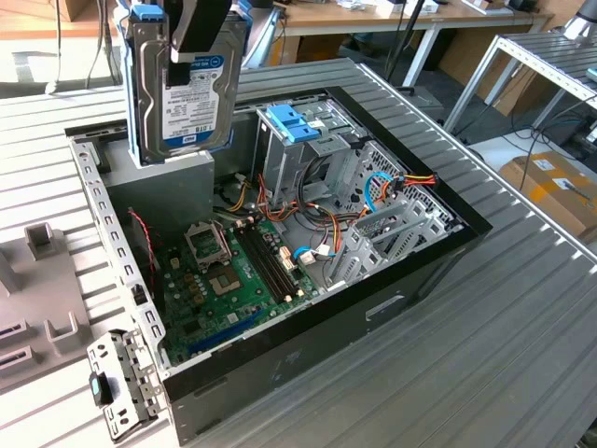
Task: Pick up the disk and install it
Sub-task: 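Pick up the disk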
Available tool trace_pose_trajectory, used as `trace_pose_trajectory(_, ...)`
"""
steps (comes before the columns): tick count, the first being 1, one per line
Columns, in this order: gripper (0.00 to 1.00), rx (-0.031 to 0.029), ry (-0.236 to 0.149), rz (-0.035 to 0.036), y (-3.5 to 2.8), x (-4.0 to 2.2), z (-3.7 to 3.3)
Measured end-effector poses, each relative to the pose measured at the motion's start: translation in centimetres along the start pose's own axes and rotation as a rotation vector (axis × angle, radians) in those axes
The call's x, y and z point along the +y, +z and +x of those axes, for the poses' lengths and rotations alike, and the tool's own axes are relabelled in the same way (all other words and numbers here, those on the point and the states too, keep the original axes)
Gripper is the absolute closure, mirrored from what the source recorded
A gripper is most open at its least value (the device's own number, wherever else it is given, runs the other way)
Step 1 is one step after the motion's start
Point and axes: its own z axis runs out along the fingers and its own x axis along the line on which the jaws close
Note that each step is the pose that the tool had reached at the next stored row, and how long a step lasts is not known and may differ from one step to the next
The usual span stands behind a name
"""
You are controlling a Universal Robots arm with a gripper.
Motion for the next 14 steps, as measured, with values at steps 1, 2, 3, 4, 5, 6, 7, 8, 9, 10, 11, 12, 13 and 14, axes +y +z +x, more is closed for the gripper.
trace_pose_trajectory(1, 0.64, 0.0000, 0.000, 0.0001, 0.00, -0.02, 0.05)
trace_pose_trajectory(2, 0.64, 0.0000, 0.000, 0.0001, 0.00, -0.03, 0.10)
trace_pose_trajectory(3, 0.64, 0.0000, 0.000, 0.0000, 0.00, -0.03, 0.16)
trace_pose_trajectory(4, 0.64, 0.0001, 0.000, 0.0000, -0.01, -0.05, 0.26)
trace_pose_trajectory(5, 0.64, 0.0000, 0.000, 0.0000, -0.01, -0.05, 0.32)
trace_pose_trajectory(6, 0.64, 0.0000, 0.000, 0.0001, 0.00, -0.06, 0.39)
trace_pose_trajectory(7, 0.64, 0.0000, 0.000, 0.0001, -0.01, -0.08, 0.52)
trace_pose_trajectory(8, 0.64, 0.0000, 0.000, 0.0001, -0.01, -0.09, 0.61)
trace_pose_trajectory(9, 0.64, 0.0000, 0.000, 0.0001, -0.01, -0.09, 0.68)
trace_pose_trajectory(10, 0.64, -0.0005, 0.000, -0.0001, -0.02, -0.10, 0.80)
trace_pose_trajectory(11, 0.64, -0.0029, 0.000, 0.0000, -0.02, -0.10, 0.88)
trace_pose_trajectory(12, 0.64, -0.0091, -0.001, 0.0002, -0.02, -0.10, 0.99)
trace_pose_trajectory(13, 0.64, -0.0186, -0.002, 0.0005, -0.02, -0.10, 1.08)
trace_pose_trajectory(14, 0.64, -0.0288, -0.003, 0.0007, -0.03, -0.10, 1.15)
